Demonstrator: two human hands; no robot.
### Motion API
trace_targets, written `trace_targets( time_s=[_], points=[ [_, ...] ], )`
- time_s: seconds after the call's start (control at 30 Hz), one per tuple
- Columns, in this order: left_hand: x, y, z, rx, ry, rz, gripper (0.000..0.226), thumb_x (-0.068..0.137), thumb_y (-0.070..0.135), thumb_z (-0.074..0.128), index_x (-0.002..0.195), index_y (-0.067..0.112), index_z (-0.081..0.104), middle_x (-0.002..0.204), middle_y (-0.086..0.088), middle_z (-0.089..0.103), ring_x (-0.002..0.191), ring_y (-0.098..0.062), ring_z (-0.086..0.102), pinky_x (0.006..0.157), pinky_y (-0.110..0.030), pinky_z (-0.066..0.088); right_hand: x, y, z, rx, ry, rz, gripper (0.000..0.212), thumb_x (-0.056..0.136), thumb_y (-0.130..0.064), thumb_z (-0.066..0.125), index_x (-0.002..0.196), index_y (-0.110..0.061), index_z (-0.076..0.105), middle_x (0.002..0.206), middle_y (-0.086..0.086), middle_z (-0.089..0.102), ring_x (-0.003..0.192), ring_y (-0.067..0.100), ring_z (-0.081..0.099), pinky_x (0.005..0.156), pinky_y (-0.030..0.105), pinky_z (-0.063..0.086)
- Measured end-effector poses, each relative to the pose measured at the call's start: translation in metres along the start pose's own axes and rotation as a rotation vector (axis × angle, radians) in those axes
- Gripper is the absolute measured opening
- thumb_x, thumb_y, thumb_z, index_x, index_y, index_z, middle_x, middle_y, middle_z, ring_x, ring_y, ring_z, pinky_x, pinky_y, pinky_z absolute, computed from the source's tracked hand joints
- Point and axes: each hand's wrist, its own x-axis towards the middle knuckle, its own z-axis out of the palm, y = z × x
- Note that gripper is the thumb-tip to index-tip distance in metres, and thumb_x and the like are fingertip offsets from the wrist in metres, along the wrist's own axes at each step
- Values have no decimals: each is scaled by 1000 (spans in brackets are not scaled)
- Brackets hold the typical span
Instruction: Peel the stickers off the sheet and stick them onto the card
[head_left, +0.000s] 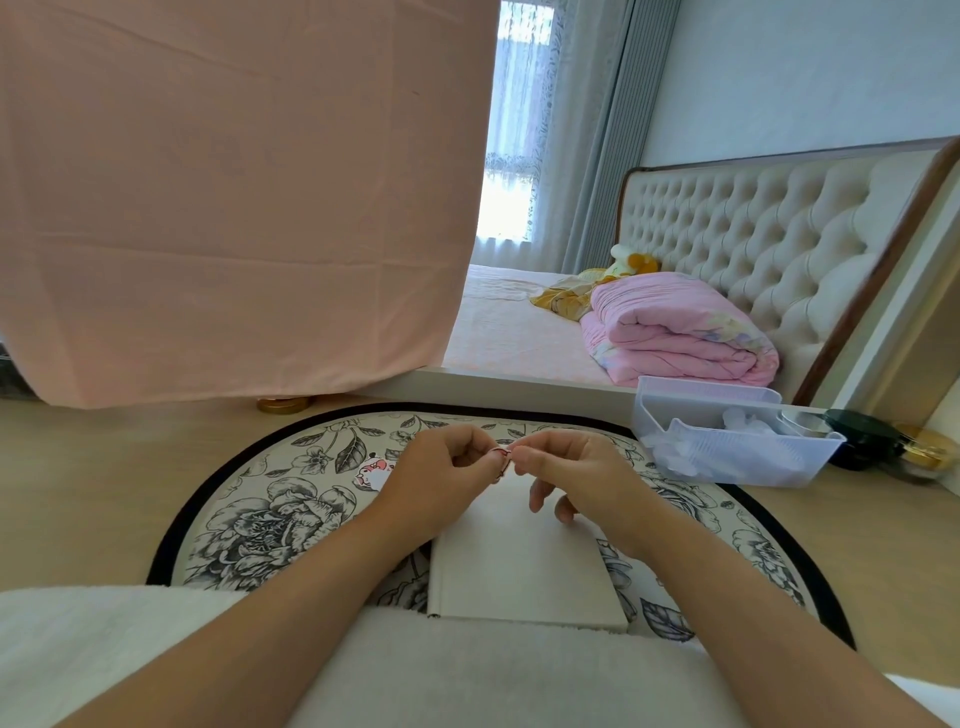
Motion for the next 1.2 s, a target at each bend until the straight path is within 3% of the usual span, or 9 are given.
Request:
trace_targets(
  time_s=[0.1, 0.3, 0.5, 0.7, 0.8, 0.93, 1.07, 1.2],
  points=[
    [0, 0, 0, -1, -12, -2, 14, 90, 16, 67, 76, 15, 71, 73, -13, 69, 62, -15, 53, 64, -31, 45, 1, -1, -3, -78, 31, -39, 11, 94, -21, 69, 90, -12, 76, 82, 1, 70, 62, 17, 64, 46, 25, 39],
    [1, -1, 1, 20, -10, -7, 15, 89, 16, 67, 74, 17, 71, 72, -12, 69, 61, -12, 51, 61, -27, 43, 3, 2, -1, -197, 57, -117, 12, 94, -17, 70, 84, -12, 75, 74, -4, 71, 57, 18, 64, 48, 11, 39],
    [0, 2, 1, 25, -1, -12, 16, 88, 13, 67, 72, 18, 70, 69, -6, 70, 56, -7, 49, 56, -18, 40, 4, 3, 1, -297, 79, -201, 16, 93, -17, 71, 78, -20, 74, 68, -11, 70, 52, 13, 63, 60, 26, 50],
    [-2, 3, 2, 52, 3, -3, 14, 87, 14, 67, 74, 17, 71, 70, -4, 72, 57, -6, 52, 58, -17, 43, 4, 4, 5, -463, 138, -270, 19, 91, -17, 67, 76, -26, 75, 63, -13, 67, 50, 5, 58, 56, 28, 51],
    [-2, 3, 3, 68, 11, 2, 15, 86, 14, 68, 73, 19, 71, 69, -2, 71, 54, -2, 51, 56, -13, 41, 3, 7, 7, -578, 179, -338, 16, 86, -30, 62, 74, -29, 72, 59, -21, 59, 53, 5, 51, 55, 28, 45],
    [-3, 1, 5, 87, 24, 7, 14, 84, 16, 68, 72, 22, 71, 68, -2, 71, 53, -1, 50, 55, -13, 40, 0, 7, 9, -730, 245, -412, 31, 79, -48, 46, 76, -29, 70, 63, -20, 59, 62, 8, 56, 61, 31, 50],
    [-2, 2, 6, 82, 42, -5, 15, 84, 16, 68, 71, 22, 71, 69, -1, 71, 53, -1, 50, 55, -13, 39, 1, 9, 9, -696, 247, -381, 30, 80, -46, 48, 76, -28, 71, 63, -17, 59, 59, 8, 54, 58, 28, 47],
    [-2, 1, 7, 115, 98, -3, 11, 86, 22, 70, 75, 24, 71, 71, 2, 70, 58, -1, 52, 56, -12, 38, 2, 5, 11, -418, 199, -231, 21, 90, -20, 63, 72, -22, 74, 64, -1, 66, 50, 5, 52, 50, 29, 46]
  ],
)
